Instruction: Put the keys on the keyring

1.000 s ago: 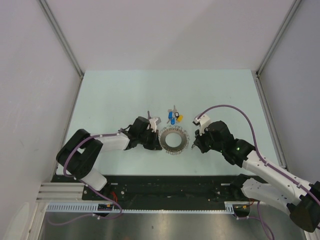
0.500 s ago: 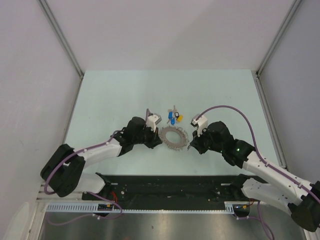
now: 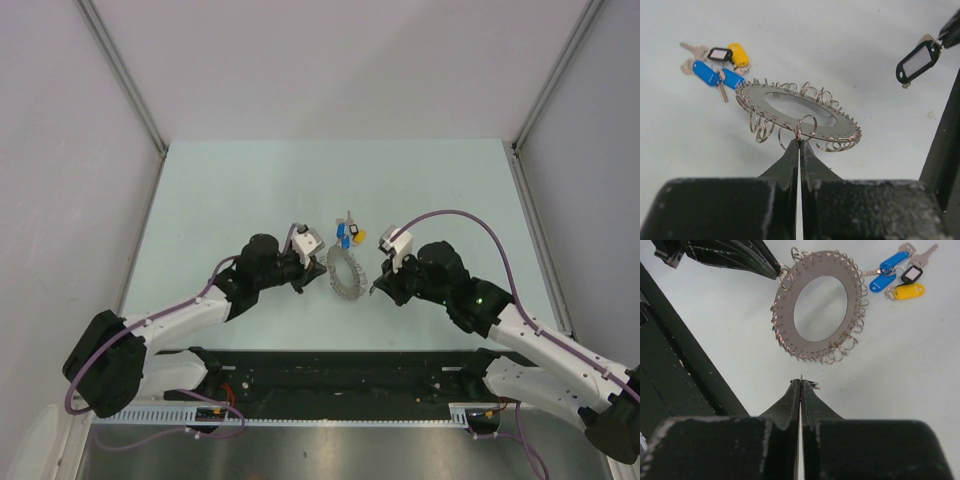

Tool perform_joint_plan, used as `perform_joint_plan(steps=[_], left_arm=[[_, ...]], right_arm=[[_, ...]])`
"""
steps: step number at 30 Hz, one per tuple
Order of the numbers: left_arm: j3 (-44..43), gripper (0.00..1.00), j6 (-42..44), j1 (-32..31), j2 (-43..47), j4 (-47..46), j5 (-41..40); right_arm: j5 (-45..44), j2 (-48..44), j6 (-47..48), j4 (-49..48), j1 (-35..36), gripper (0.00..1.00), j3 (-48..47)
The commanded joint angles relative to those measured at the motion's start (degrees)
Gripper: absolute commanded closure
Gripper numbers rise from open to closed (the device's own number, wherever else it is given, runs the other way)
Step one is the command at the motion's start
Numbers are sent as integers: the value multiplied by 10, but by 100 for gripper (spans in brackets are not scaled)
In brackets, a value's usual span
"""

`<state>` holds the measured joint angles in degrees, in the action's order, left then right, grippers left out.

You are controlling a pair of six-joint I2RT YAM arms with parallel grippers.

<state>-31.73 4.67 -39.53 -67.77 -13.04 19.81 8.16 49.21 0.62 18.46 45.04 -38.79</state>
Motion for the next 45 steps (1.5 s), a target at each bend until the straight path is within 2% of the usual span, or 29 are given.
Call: perform_joint_plan(steps=[1, 5, 9, 11, 15, 20, 27, 29, 31, 32, 38, 41, 45], left_arm=[[-24, 100, 102, 1, 17, -69, 53], [-29, 100, 107, 21, 4, -120, 162], [-34, 100, 71, 29, -23, -146, 185], [-36, 100, 38, 30, -42, -135, 170], [-25, 100, -25, 26, -73, -78, 79], [29, 100, -119, 17, -69, -84, 25], [39, 100, -164, 16, -57, 38, -35], [48, 99, -181, 15, -51, 35, -29], [55, 96, -190, 13, -47, 18, -22], [59, 89, -193, 12, -47, 15, -13], [52, 62, -188, 10, -16, 44, -8], [34, 59, -177, 12, 10, 78, -36], [-4, 59, -154, 12, -10, 112, -55]], right_arm=[[11, -10, 25, -33, 6, 100, -37], [13, -5, 39, -32, 6, 100, -52], [1, 0, 45, -25, 6, 100, -52], [-6, 3, 45, -19, 6, 100, -52], [-17, 13, 43, -4, 7, 100, -53], [-18, 32, 42, 2, 8, 100, -52], [-10, 62, 35, -1, 10, 100, -52], [-9, 72, 33, -4, 13, 100, -52], [-9, 82, 32, -6, 15, 100, -52], [-9, 84, 32, -8, 15, 100, -52], [-13, 86, 32, -6, 19, 100, -52], [-17, 83, 31, -2, 19, 100, -52], [-21, 85, 31, 0, 19, 100, -52]])
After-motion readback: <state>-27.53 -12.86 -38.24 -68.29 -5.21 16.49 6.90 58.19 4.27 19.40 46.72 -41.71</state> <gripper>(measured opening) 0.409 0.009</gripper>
